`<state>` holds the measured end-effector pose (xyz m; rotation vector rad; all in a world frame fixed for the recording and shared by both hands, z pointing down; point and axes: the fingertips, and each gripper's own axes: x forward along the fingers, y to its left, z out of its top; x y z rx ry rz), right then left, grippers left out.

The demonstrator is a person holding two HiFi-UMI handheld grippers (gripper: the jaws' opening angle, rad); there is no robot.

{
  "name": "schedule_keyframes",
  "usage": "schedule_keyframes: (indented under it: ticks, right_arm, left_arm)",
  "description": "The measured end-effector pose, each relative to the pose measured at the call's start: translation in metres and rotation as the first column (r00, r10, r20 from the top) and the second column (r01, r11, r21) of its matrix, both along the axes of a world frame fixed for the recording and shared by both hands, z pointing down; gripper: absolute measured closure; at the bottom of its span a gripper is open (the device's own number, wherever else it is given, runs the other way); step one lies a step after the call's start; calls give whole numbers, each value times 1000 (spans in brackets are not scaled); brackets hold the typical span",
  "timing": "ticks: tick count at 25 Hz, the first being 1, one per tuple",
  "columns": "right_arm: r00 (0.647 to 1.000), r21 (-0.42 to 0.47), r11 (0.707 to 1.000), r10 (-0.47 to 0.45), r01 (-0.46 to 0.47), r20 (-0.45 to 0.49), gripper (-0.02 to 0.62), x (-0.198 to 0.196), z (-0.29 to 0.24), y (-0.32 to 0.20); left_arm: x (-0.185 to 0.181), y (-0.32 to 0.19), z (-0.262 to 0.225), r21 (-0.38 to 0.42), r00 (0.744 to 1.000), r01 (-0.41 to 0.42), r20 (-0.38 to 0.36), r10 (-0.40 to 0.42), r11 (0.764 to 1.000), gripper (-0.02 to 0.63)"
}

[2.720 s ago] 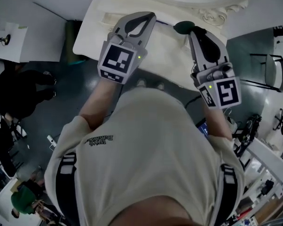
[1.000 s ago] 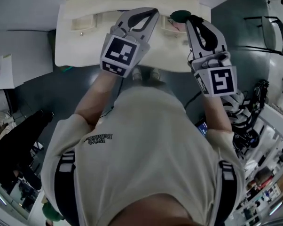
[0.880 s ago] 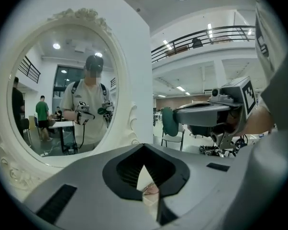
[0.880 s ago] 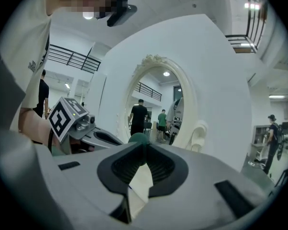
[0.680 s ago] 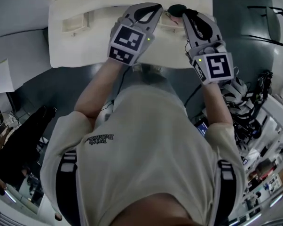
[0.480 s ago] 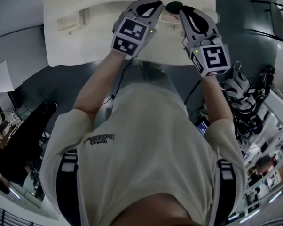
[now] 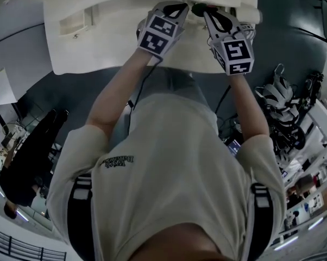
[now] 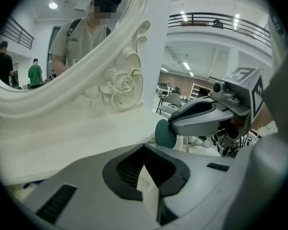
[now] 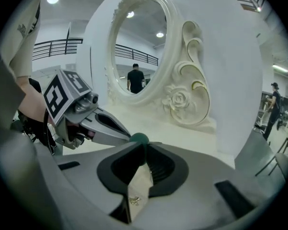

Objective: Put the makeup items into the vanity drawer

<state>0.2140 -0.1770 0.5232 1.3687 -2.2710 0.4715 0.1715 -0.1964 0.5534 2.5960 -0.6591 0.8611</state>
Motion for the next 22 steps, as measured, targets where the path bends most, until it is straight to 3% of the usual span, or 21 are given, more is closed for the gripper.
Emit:
schedule_keyframes:
  ticks: [11,22]
  right_arm:
    - [999,-141,990,0,-4,-33,540,0,53,3]
    - [999,-185,983,-8,1,-37,474,-5,62,11]
  left_arm:
    - [-4,9,42,-84,999,-8,45,12,996,592]
    - [-8,13,46,-98,999,2,38,2,995,592]
